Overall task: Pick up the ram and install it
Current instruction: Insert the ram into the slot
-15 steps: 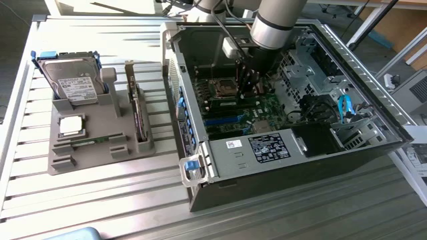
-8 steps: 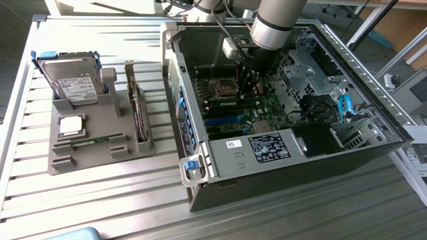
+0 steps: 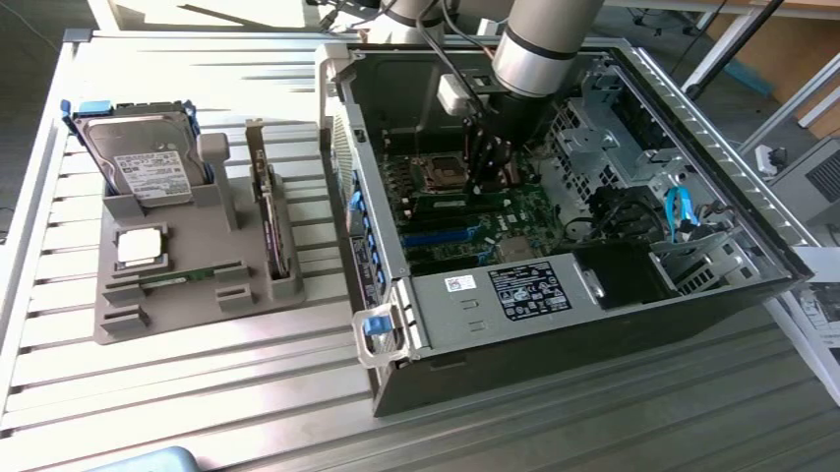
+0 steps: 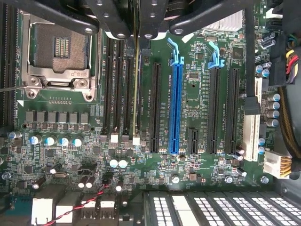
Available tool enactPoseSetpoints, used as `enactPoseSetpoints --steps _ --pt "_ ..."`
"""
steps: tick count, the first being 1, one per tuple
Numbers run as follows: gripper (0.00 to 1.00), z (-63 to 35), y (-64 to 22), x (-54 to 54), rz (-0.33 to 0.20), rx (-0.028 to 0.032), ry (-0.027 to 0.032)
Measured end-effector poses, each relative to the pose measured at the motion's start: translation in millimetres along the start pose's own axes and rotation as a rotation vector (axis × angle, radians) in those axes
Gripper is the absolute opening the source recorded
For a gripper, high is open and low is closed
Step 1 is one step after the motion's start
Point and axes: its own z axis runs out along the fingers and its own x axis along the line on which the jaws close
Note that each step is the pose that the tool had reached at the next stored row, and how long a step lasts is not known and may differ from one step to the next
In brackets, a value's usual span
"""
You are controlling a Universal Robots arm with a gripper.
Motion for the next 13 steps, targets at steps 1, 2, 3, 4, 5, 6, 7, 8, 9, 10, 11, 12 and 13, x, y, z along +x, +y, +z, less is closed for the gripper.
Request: enactPoseSetpoints --steps 1,2,3,4,5,6,7,8,9,10,11,12,13 --pt "0.14 0.0 0.0 0.0 -0.004 0.0003 0.0003" --pt "0.14 0.0 0.0 0.0 -0.006 0.0005 0.0004" --pt "0.14 0.1 0.0 0.0 -0.008 0.0007 0.0007" --pt "0.14 0.1 0.0 0.0 -0.009 0.0008 0.0009" --pt "0.14 0.2 -0.1 -0.1 -0.010 0.0008 0.0013" --pt "0.14 0.3 -0.1 -0.1 -0.010 0.0008 0.0012" --pt "0.14 0.6 -0.1 -0.1 -0.010 0.0009 0.0010" --pt "0.14 0.9 -0.1 -0.1 -0.010 0.0010 0.0010" --pt "0.14 1.3 -0.2 -0.1 -0.010 0.0009 0.0010" --pt "0.14 1.5 -0.1 -0.1 -0.010 0.0007 0.0011" --pt "0.14 1.6 -0.2 -0.2 -0.011 0.0007 0.0012" --pt "0.14 1.8 -0.2 -0.2 -0.011 0.0007 0.0012" --pt "0.14 1.9 -0.2 -0.2 -0.011 0.0008 0.0011"
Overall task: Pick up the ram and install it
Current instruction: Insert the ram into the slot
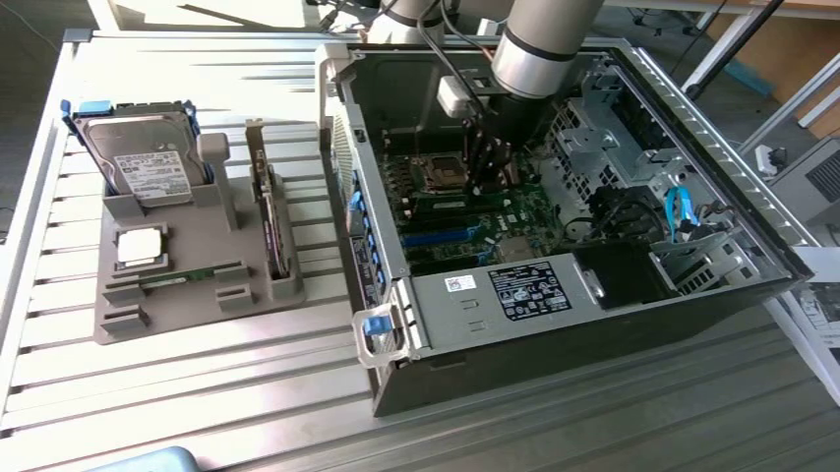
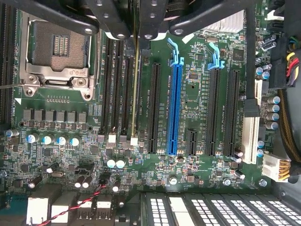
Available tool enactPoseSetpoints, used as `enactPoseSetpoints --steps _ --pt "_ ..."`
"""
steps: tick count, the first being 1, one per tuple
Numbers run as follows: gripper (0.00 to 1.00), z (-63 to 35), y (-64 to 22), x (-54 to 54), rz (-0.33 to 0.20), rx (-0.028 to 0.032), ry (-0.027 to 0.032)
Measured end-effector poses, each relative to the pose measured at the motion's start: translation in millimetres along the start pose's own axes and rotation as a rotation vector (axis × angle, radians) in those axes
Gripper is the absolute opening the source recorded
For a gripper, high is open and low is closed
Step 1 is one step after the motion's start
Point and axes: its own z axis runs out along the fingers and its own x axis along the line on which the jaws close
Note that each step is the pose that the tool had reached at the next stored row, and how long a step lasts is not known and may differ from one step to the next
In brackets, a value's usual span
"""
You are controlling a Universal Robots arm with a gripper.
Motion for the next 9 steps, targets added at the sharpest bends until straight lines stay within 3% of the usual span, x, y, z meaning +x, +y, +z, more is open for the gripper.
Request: enactPoseSetpoints --steps 9 --pt "0.14 1.9 -0.1 -0.1 -0.004 -0.0007 0.0013"
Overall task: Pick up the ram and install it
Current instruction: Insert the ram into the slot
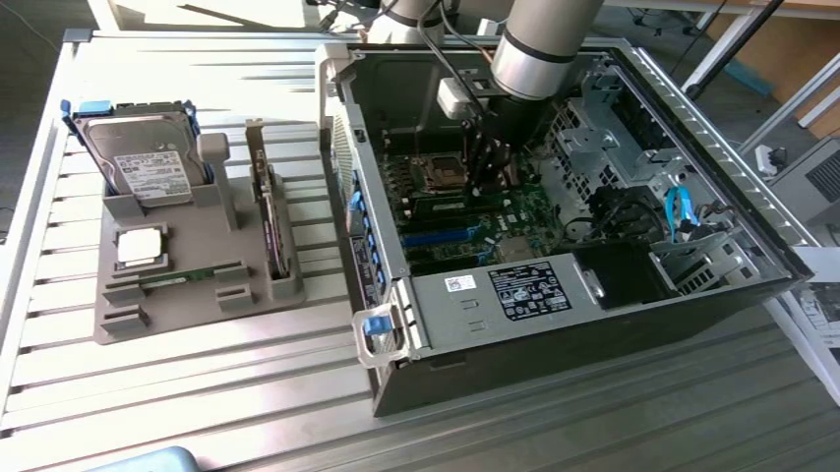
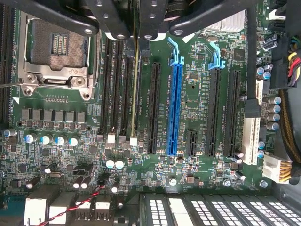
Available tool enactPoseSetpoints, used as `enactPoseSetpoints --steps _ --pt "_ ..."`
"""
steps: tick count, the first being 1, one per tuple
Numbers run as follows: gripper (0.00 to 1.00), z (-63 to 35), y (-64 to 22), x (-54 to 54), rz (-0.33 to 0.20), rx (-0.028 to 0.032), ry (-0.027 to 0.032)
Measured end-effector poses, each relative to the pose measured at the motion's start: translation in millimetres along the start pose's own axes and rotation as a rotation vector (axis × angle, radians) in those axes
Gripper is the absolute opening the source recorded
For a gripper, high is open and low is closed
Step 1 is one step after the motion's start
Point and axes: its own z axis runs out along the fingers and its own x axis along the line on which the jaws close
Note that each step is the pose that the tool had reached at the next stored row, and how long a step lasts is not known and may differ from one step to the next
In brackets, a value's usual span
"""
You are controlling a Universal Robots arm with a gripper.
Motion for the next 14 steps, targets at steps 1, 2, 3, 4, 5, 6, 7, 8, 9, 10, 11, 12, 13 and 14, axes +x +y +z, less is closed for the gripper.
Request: enactPoseSetpoints --steps 1,2,3,4,5,6,7,8,9,10,11,12,13,14 --pt "0.14 0.0 0.0 0.0 0.000 0.0000 -0.0001" --pt "0.14 0.0 0.0 0.0 0.000 0.0000 0.0000" --pt "0.15 0.1 -0.1 0.0 0.000 0.0003 -0.0002" --pt "0.21 0.1 -0.1 0.0 0.000 0.0002 -0.0002" --pt "0.21 0.1 0.0 0.0 0.000 0.0001 -0.0001" --pt "0.21 0.1 0.0 0.0 0.000 0.0001 -0.0001" --pt "0.21 0.1 0.0 0.0 0.000 0.0001 -0.0001" --pt "0.27 0.1 0.0 0.0 0.000 0.0001 -0.0002" --pt "0.27 0.0 0.0 0.0 0.000 0.0001 0.0000" --pt "0.27 0.0 -0.1 0.0 0.000 -0.0002 0.0025" --pt "0.27 -0.4 0.0 0.0 0.000 -0.0002 0.0036" --pt "0.27 -1.2 0.1 0.1 0.000 -0.0003 0.0043" --pt "0.27 -3.2 0.4 0.2 0.000 -0.0003 0.0052" --pt "0.27 -4.8 0.7 0.1 0.000 -0.0001 0.0052"
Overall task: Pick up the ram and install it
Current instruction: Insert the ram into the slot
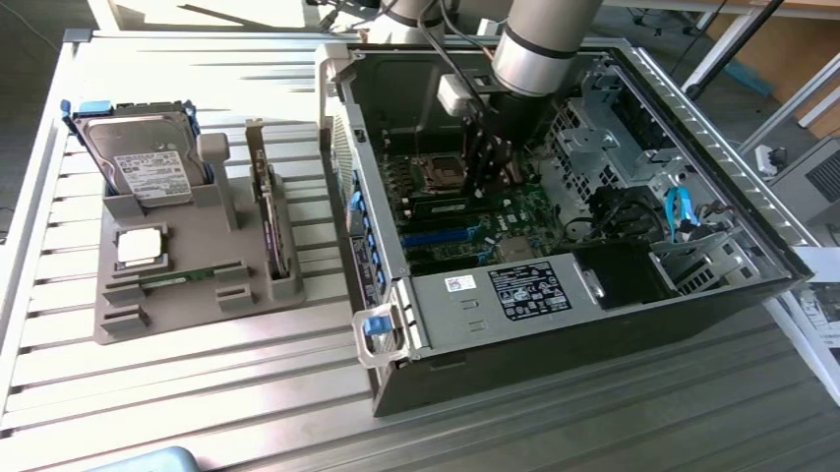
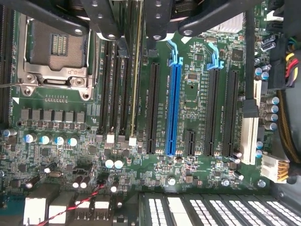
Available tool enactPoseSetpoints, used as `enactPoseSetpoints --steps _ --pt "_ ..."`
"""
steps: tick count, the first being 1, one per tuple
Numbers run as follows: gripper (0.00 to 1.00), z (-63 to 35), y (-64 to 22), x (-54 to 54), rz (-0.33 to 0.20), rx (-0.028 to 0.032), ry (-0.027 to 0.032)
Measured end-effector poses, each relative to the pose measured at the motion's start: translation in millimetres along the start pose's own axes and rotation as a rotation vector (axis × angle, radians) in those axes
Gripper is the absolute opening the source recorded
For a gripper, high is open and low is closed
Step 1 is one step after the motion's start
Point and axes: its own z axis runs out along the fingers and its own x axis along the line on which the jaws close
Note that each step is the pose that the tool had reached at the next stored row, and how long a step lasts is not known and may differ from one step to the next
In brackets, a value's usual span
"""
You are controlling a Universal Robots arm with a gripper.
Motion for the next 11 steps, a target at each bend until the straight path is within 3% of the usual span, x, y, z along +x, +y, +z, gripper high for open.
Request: enactPoseSetpoints --steps 4,7,11 --pt "0.26 -11.0 2.3 -2.8 0.000 0.0009 0.0003" --pt "0.13 -17.9 3.1 -6.9 0.000 0.0013 0.0009" --pt "0.11 -29.4 4.0 -11.1 0.000 0.0012 0.0033"
